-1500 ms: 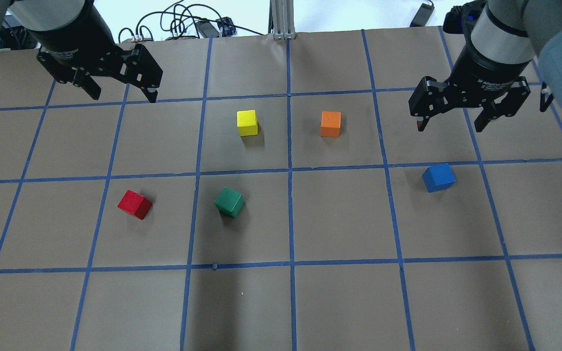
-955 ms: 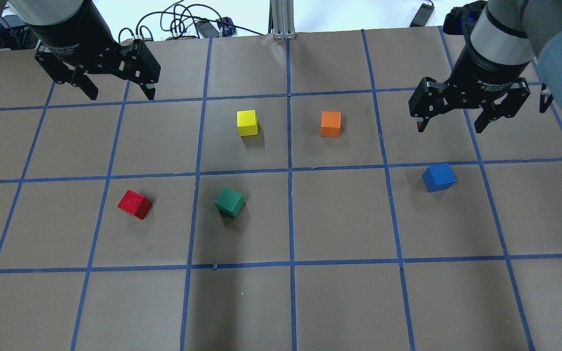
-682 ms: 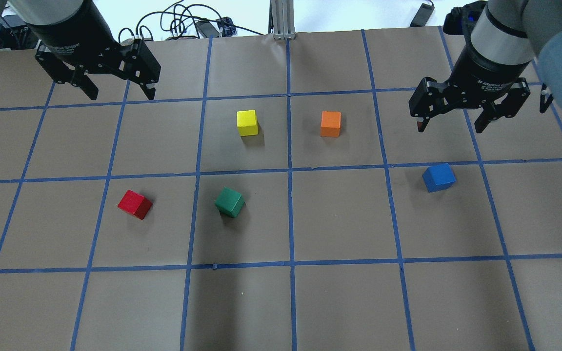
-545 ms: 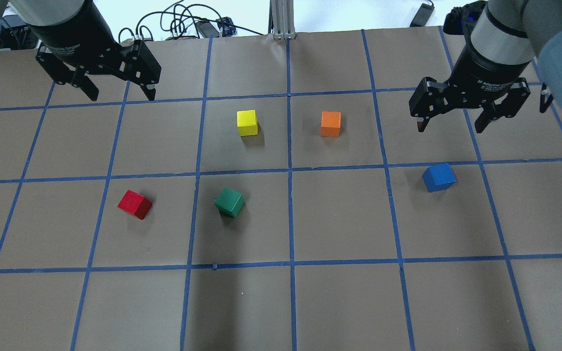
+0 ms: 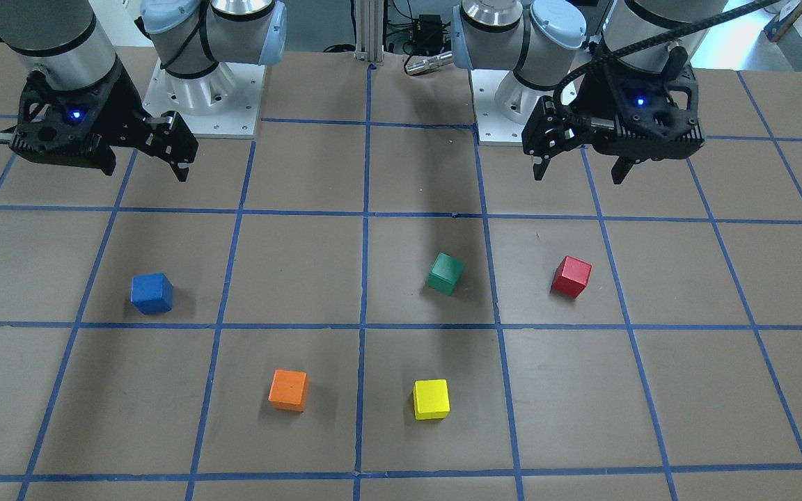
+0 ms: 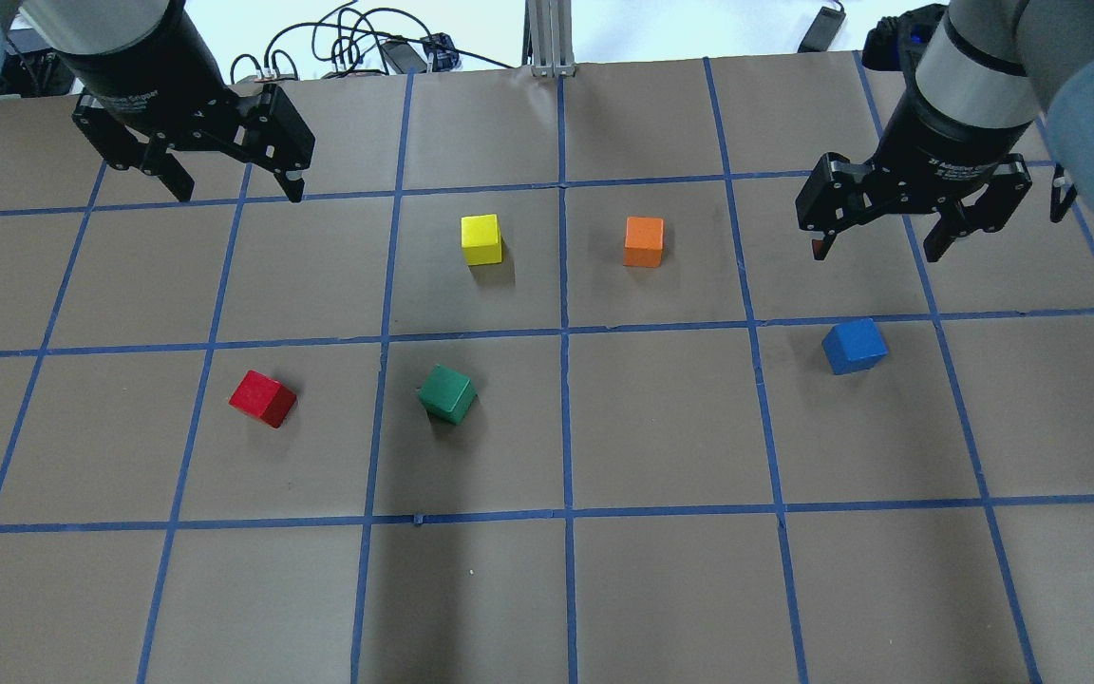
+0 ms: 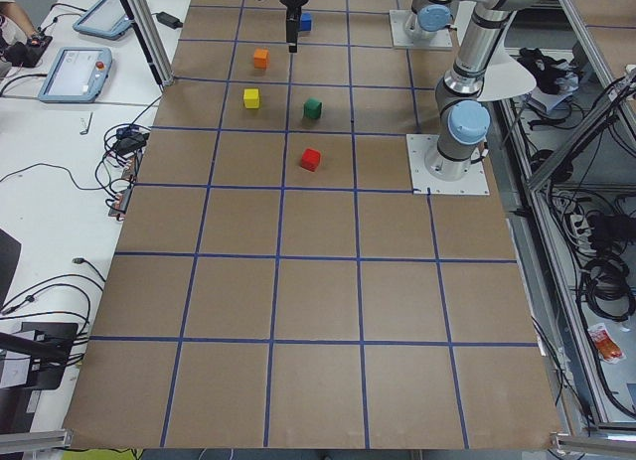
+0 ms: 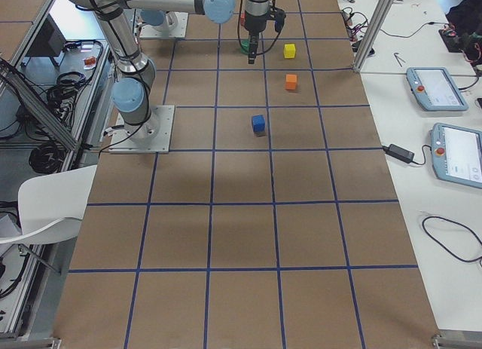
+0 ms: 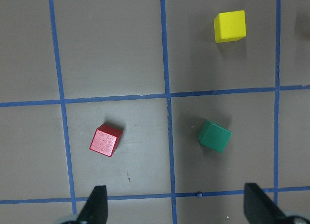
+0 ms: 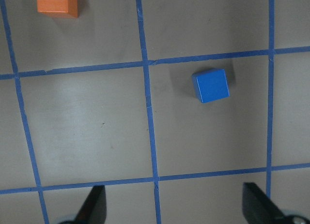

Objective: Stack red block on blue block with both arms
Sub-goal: 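Lower the left gripper over the red cube and close on it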

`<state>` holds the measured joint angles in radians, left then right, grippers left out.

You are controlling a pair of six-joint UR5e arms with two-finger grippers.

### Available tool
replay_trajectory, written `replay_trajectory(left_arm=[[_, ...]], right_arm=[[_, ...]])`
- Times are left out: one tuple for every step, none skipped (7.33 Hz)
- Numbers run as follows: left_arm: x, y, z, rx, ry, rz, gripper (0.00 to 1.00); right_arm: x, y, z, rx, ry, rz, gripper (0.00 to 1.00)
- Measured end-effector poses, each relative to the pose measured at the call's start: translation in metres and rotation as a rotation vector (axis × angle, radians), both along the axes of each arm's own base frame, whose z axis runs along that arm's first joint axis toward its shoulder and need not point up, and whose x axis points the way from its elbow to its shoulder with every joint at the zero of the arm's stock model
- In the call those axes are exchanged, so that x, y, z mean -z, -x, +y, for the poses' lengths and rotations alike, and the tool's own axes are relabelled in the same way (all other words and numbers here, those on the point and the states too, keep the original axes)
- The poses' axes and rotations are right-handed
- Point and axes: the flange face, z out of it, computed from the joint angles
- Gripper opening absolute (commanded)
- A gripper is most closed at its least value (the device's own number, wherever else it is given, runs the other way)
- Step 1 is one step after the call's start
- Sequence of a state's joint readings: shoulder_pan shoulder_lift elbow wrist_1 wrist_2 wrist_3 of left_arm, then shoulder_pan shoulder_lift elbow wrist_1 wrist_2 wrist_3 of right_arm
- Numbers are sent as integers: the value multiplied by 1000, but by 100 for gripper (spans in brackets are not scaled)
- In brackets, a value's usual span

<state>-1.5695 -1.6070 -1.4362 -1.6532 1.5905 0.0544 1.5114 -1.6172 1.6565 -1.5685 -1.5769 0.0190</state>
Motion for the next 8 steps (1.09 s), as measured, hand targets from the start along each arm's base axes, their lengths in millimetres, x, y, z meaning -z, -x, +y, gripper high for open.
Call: replay_trajectory(left_arm=[[2, 0, 1, 12, -9, 1, 100], [8, -4, 1, 47, -23, -1, 100], [18, -17, 0, 80, -44, 0, 100], [36, -42, -4, 75, -75, 9, 100], [62, -67, -8, 66, -107, 20, 100], [91, -81, -12, 77, -114, 26, 100], [123, -89, -15, 101, -106, 27, 100], [156, -92, -15, 133, -98, 23, 100]], right_arm=[[0, 0, 0, 0, -1, 0, 100], [0, 0, 0, 0, -2, 0, 100], [0, 0, 0, -1, -2, 0, 100], [0, 0, 0, -1, -2, 0, 100], [1, 0, 0, -2, -3, 0, 100], [2, 0, 2, -2, -6, 0, 100], [6, 0, 6, -3, -13, 0, 100], [11, 0, 12, -6, -18, 0, 100]])
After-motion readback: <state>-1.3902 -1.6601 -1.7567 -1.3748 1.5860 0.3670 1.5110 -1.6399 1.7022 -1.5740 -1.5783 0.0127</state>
